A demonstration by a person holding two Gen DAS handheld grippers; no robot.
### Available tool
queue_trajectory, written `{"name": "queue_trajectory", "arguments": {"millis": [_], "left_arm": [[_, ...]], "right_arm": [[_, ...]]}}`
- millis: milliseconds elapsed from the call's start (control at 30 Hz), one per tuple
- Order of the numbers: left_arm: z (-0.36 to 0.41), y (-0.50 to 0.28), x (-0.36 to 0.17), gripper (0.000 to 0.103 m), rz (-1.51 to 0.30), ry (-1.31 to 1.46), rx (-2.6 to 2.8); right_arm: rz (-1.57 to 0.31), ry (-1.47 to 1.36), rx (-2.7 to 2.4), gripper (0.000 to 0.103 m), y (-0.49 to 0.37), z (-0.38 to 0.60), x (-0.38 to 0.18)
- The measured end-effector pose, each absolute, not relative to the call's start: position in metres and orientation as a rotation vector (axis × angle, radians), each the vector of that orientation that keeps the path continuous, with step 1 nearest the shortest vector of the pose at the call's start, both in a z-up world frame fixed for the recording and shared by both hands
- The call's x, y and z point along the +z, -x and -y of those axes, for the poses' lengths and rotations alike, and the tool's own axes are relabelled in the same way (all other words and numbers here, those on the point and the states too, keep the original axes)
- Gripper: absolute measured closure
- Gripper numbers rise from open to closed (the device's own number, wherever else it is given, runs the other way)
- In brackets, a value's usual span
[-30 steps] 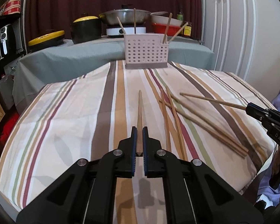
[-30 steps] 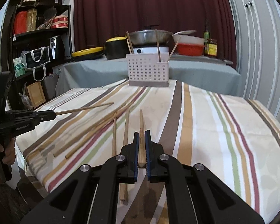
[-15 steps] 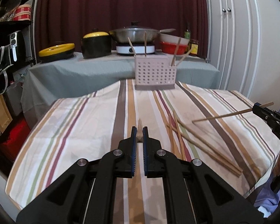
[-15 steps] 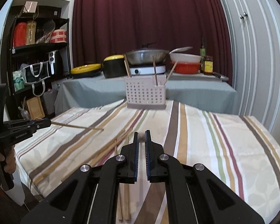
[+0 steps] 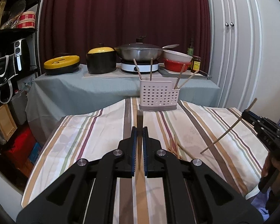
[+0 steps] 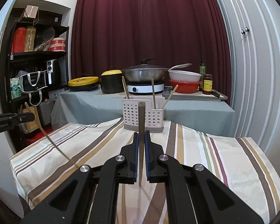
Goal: Organize utensils
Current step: 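Lift both held chopsticks upright and carry them toward the white holder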
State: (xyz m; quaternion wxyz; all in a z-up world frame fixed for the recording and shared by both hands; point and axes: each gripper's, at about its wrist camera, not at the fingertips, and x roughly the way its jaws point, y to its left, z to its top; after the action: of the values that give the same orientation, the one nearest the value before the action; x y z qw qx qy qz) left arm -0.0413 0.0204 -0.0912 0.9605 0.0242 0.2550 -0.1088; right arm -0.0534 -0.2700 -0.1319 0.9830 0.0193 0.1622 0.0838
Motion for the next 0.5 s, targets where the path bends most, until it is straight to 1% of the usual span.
{"name": "queue_trajectory", "arguments": {"millis": [500], "left_arm": [[-0.016,-0.005,-0.084,0.097,-0.469,-0.049,-0.196]], "right_arm": [[-0.297,-0.032,0.162,0.096,0.012,0.265,-0.113]]}}
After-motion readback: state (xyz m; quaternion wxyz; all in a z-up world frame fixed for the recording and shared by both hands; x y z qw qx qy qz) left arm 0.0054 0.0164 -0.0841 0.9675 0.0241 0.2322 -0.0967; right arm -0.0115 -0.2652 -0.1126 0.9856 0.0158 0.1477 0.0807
